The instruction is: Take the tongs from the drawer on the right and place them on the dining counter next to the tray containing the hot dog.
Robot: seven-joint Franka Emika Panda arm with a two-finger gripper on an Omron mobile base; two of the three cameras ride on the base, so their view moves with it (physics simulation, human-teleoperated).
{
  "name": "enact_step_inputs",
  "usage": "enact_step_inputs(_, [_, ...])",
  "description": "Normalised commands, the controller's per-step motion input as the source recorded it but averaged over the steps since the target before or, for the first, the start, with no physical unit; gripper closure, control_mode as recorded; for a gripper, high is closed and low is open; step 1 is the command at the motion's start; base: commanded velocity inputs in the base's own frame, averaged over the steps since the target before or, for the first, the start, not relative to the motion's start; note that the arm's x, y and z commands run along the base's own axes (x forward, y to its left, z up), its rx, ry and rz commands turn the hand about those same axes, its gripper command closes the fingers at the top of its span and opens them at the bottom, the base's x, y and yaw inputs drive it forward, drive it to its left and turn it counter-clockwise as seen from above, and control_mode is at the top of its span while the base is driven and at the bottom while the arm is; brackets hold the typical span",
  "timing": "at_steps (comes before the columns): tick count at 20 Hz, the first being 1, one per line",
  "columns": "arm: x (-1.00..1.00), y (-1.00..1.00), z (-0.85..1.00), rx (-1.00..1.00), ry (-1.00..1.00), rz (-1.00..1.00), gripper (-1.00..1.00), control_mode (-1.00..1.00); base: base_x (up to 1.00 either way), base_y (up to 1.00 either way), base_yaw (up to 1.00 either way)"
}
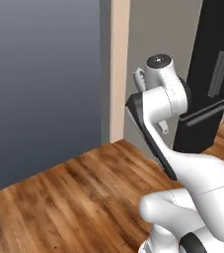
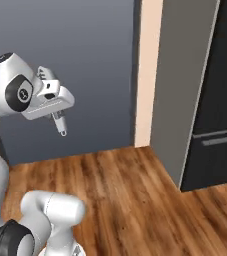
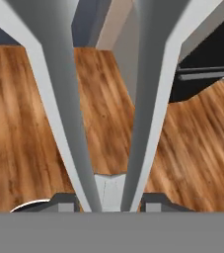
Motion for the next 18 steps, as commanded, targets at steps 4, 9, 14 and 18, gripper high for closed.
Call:
enact_step_inputs(4, [0.00, 0.00, 0.00, 0.00, 0.00, 0.00, 1.00, 1.00, -0.17, 0.00, -0.57])
enact_step_inputs(9, [0.00, 0.00, 0.00, 0.00, 0.00, 0.00, 1.00, 1.00, -0.01, 0.00, -0.59])
enact_step_inputs(14, [0.00, 0.00, 0.00, 0.00, 0.00, 0.00, 1.00, 1.00, 0.05, 0.00, -0.57])
enact_step_inputs(18, [0.00, 0.00, 0.00, 0.00, 0.00, 0.00, 1.00, 1.00, 0.32, 0.01, -0.52])
